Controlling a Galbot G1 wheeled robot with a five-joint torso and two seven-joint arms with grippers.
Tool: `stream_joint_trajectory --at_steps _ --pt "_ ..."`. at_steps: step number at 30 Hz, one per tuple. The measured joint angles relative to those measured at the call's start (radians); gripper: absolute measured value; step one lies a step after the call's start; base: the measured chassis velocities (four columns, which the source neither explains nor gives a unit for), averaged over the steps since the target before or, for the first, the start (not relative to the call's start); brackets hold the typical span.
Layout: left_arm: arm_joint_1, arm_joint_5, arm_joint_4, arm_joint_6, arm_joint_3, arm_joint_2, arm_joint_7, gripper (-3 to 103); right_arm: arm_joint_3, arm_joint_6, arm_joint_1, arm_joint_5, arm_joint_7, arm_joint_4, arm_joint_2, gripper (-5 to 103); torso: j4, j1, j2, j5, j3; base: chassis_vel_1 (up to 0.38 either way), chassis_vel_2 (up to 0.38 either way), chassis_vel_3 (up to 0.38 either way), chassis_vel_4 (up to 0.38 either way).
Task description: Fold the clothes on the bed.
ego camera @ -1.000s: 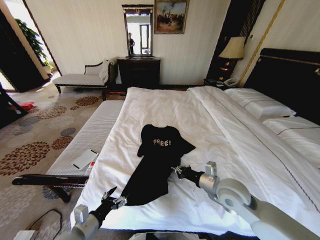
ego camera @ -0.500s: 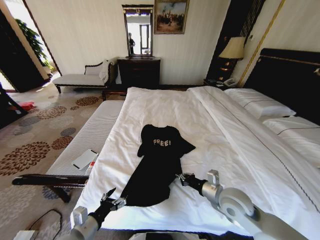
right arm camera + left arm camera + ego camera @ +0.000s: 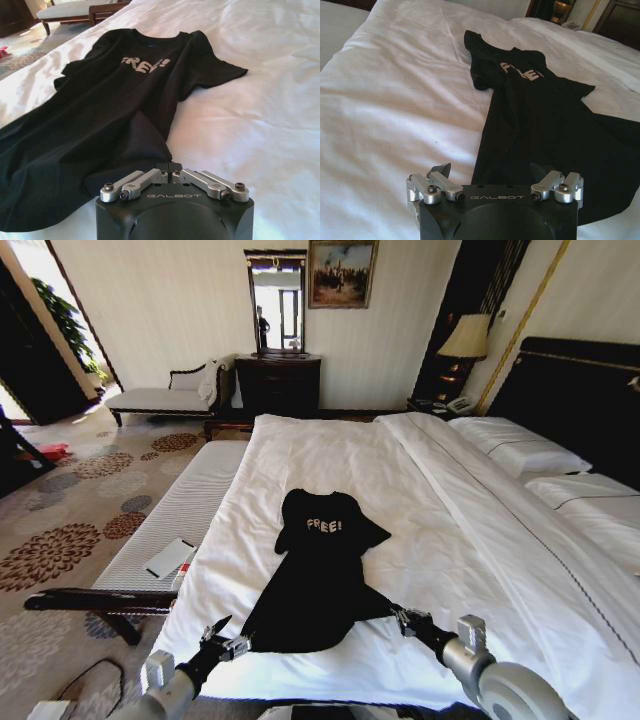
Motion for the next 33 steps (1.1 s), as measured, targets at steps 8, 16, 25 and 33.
stream_joint_trajectory --at_steps 8,16,25,33 --pt "0.051 0.003 0.030 -0.014 -0.019 0.015 0.016 90 0.000 0.007 -0.024 -0.046 0.001 0.004 0.036 0 0.0001 0.000 0.000 0.0001 0.000 0.000 0.000 0.000 0.000" --pt "0.068 0.030 0.054 -0.020 0.014 0.004 0.026 89 -0.014 0.007 -0.020 -0.051 0.003 0.001 0.040 0 0.0001 0.000 0.000 0.0001 0.000 0.000 0.000 0.000 0.000" --pt "0.019 0.034 0.084 -0.011 0.062 -0.002 0.025 70 -0.018 0.006 -0.017 -0.041 0.005 0.001 0.036 0 -0.0001 0.000 0.000 0.0001 0.000 0.000 0.000 0.000 0.000" --pt "-0.025 0.058 0.122 -0.008 0.124 -0.027 0.011 36 -0.021 0.004 -0.013 -0.034 0.006 -0.001 0.035 0 0.0000 0.000 0.000 0.0001 0.000 0.000 0.000 0.000 0.000"
